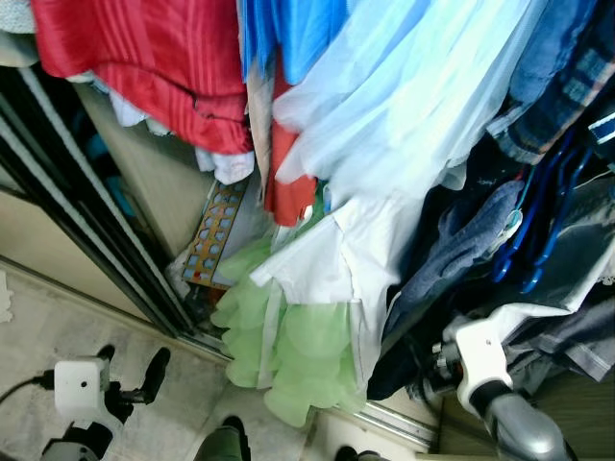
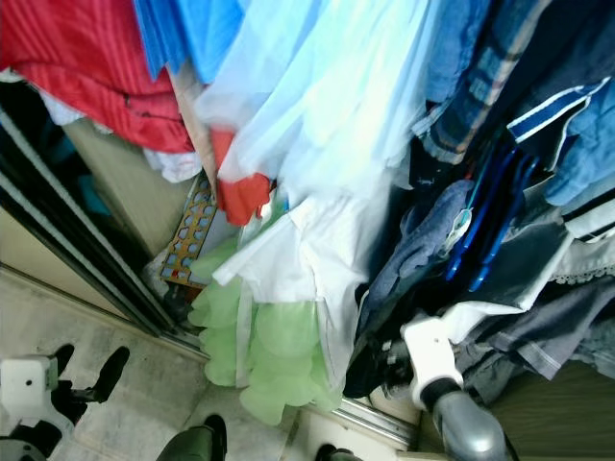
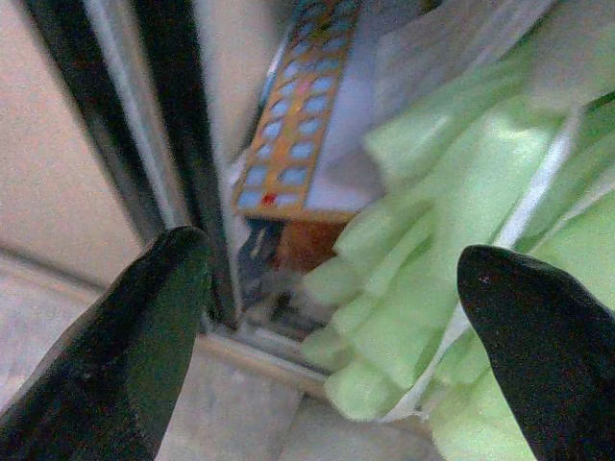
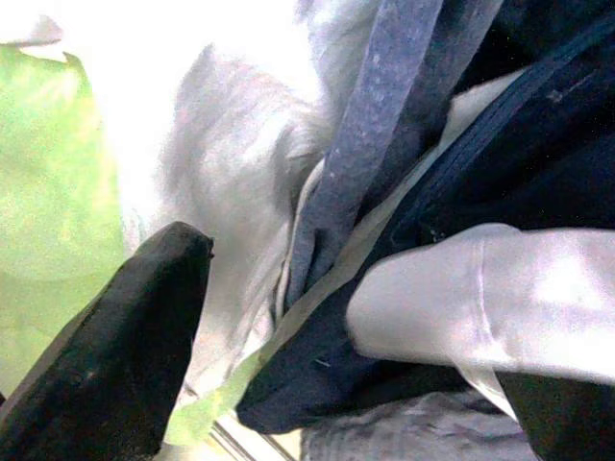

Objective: Clean up the room

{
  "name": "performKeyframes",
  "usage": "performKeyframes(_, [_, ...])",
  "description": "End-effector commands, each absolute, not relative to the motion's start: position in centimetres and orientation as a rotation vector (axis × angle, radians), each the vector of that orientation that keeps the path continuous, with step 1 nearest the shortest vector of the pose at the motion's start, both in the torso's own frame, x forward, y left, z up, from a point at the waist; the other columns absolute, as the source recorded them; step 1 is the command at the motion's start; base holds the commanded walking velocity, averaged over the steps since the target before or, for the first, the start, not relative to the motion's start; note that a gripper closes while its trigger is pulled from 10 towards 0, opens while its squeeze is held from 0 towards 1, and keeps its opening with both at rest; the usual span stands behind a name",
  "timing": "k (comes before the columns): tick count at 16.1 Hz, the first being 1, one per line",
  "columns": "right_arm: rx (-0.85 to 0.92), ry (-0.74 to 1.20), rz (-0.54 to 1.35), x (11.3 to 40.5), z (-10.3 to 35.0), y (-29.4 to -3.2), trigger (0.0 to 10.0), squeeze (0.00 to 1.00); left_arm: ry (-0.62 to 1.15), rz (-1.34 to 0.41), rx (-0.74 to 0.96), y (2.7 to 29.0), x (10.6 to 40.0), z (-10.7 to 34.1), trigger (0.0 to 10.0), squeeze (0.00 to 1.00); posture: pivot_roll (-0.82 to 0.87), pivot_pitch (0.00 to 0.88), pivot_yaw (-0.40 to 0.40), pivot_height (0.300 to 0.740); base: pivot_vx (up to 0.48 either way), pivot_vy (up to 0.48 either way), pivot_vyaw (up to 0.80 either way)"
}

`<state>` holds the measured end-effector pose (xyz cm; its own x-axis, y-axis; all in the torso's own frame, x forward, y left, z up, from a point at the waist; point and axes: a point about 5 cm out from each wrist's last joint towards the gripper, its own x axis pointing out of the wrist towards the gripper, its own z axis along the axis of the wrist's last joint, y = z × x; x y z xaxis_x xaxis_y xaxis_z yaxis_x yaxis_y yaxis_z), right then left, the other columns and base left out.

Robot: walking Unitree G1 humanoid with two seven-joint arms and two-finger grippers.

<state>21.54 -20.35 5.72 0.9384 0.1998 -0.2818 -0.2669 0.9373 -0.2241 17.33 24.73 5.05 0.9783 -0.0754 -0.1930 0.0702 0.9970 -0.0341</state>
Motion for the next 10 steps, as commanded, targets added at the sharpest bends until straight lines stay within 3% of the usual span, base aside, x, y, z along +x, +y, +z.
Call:
performKeyframes(1, [-0.304, 0.245, 0.221, 21.2, 6.6, -20.9, 10.0, 0.0, 0.188, -0.112, -0.015, 24.1, 17.3, 5.8, 10.0, 0.0, 0.11, 0.215, -0.053, 0.74, 0.0, 0.0, 0.0])
performKeyframes(3, [-0.38, 0.205, 0.207, 21.3, 6.6, -21.5, 10.0, 0.0, 0.101, -0.157, 0.011, 22.6, 18.1, 8.3, 10.0, 0.0, 0.1, 0.212, -0.04, 0.74, 0.0, 0.0, 0.0])
performKeyframes(4, [-0.305, 0.217, 0.191, 21.6, 5.3, -21.8, 10.0, 0.0, 0.045, -0.179, 0.027, 21.6, 18.6, 9.4, 10.0, 0.0, 0.09, 0.208, -0.038, 0.74, 0.0, 0.0, 0.0])
performKeyframes(10, [-0.285, 0.245, 0.237, 23.0, 3.1, -21.5, 10.0, 0.0, 0.056, -0.202, 0.017, 19.7, 19.9, 9.1, 10.0, 0.0, 0.07, 0.132, -0.02, 0.74, 0.0, 0.0, 0.0])
